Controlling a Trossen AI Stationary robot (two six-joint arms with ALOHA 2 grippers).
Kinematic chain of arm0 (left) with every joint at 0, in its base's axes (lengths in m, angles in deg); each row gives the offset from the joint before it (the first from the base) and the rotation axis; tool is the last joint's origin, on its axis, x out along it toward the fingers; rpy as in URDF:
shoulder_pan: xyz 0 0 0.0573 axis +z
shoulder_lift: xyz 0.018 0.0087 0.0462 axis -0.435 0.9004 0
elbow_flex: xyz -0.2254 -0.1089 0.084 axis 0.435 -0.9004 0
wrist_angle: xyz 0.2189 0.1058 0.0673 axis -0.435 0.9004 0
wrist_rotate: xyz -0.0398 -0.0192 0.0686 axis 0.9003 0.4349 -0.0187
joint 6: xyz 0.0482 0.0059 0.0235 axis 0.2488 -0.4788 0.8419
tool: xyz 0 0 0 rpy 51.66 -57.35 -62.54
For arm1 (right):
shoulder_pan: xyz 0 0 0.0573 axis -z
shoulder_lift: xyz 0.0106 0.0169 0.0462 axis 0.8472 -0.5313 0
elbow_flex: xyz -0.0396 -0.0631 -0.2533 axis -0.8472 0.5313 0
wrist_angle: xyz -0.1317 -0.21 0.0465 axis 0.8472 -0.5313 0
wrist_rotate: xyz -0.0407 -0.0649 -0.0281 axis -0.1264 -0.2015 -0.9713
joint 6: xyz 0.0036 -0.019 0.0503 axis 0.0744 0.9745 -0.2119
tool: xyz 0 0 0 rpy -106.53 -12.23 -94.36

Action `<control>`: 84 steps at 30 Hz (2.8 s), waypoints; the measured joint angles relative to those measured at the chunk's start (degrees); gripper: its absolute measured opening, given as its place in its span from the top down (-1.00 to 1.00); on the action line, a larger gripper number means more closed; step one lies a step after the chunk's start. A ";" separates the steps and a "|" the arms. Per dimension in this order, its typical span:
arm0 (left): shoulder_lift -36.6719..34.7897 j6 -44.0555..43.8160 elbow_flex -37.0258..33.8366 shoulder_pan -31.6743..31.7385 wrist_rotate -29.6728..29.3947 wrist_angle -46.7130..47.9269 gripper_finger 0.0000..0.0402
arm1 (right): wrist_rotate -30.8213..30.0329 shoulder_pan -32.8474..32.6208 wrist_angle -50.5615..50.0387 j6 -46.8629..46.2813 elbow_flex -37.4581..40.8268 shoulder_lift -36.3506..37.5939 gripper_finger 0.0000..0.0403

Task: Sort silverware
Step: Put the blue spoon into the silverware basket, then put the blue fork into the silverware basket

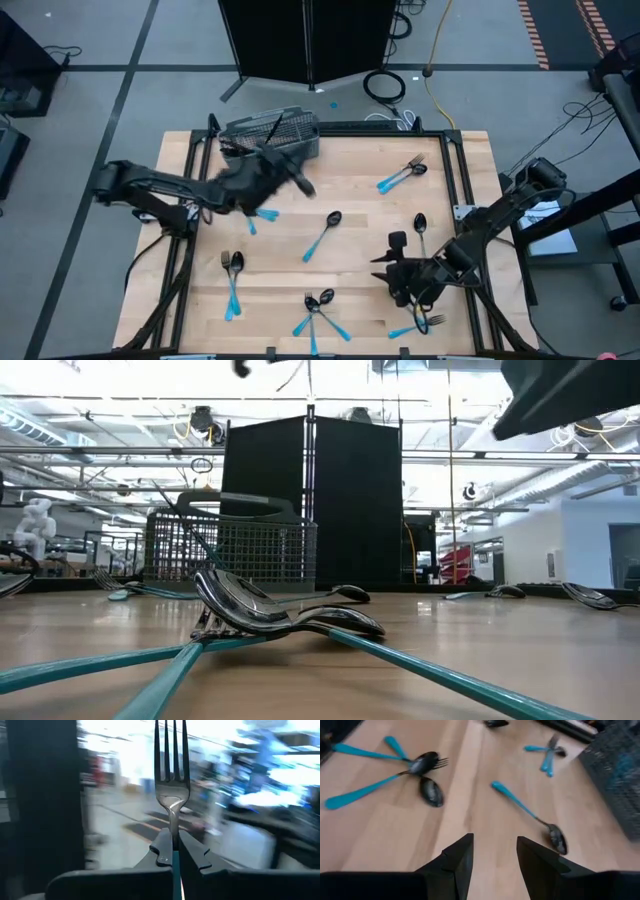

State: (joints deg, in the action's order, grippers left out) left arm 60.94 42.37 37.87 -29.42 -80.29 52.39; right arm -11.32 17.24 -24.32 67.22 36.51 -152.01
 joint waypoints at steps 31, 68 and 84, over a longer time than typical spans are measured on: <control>17.46 -12.57 -13.00 32.94 2.08 -29.69 1.00 | -2.12 1.43 3.96 -2.25 1.23 -1.46 0.29; 21.37 -4.16 -12.96 31.55 2.44 -28.80 0.81 | -2.01 2.01 2.23 -1.68 1.25 -1.46 0.29; 7.73 15.18 -12.96 19.93 2.44 -26.15 0.81 | -0.52 1.99 1.57 -3.87 1.25 -1.46 0.29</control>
State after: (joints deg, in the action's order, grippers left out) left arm 68.67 57.56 24.92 -9.49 -77.85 26.23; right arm -11.85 19.23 -22.75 63.35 37.76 -153.48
